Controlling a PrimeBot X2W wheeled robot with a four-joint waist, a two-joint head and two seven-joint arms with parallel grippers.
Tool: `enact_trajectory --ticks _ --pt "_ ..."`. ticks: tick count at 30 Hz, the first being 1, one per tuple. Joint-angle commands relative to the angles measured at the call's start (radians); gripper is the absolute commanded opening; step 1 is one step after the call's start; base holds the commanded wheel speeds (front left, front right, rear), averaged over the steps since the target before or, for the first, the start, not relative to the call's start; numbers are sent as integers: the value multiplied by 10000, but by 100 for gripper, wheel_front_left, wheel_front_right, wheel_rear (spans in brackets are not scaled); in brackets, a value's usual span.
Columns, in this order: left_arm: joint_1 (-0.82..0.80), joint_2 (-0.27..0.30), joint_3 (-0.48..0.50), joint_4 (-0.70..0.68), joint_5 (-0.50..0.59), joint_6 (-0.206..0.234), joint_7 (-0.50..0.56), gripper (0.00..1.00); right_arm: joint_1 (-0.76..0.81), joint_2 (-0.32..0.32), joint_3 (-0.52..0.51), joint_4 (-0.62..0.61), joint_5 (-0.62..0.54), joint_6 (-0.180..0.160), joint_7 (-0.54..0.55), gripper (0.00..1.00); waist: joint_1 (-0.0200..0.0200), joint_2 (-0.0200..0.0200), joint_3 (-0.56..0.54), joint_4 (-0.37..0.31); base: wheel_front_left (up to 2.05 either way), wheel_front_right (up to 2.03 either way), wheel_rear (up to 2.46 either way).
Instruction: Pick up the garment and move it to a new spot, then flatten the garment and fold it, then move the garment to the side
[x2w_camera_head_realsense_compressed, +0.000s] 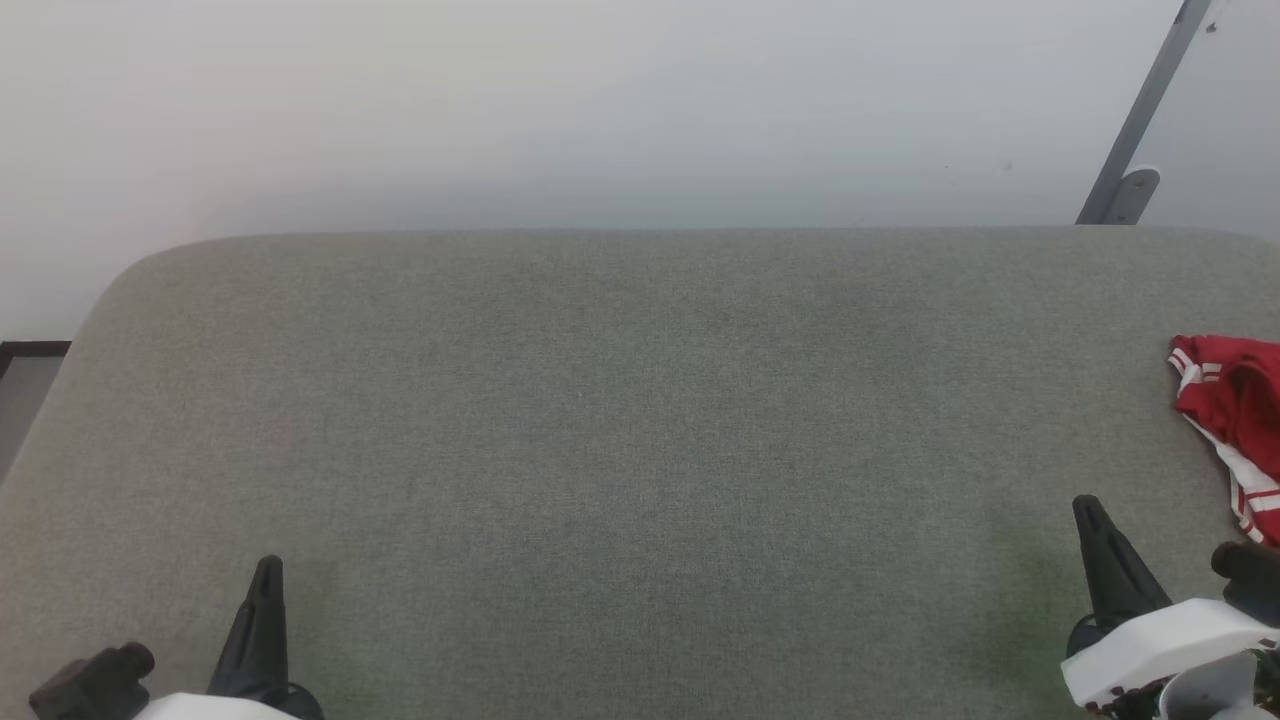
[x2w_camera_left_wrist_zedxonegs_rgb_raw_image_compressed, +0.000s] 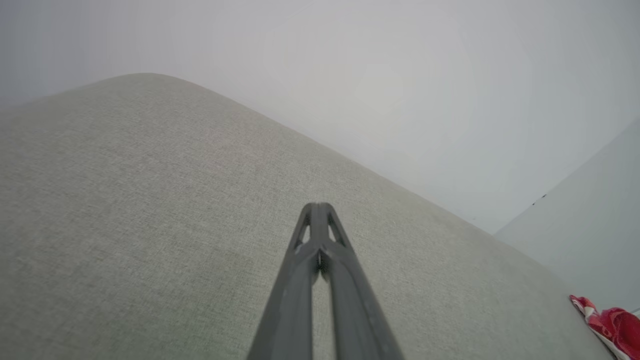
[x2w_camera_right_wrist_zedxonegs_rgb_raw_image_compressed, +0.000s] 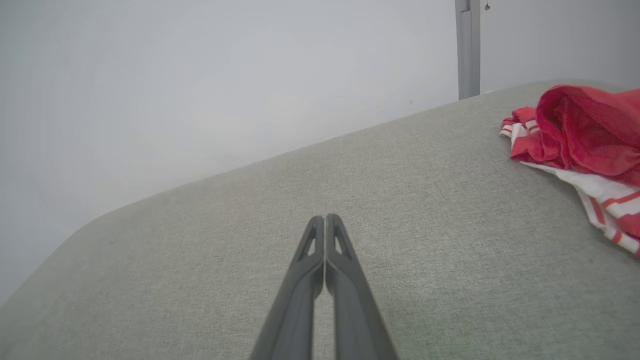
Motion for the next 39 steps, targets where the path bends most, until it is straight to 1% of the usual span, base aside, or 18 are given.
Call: enact_trajectory --ticks 1,15,39 --pt "-365 34 66 -113 -464 -6 124 0 -297 11 -120 -185 485 -2 103 0 0 -1 1 0 0 0 0" --pt "-711 -223 99 21 -2228 -11 701 0 -406 393 -347 -277 2385 -4 611 0 0 -1 5 1 0 0 0" --pt "-1186 -593 147 215 -4699 -21 1512 0 -551 933 -671 -385 5039 -7 1330 0 0 -1 11 2 0 0 0"
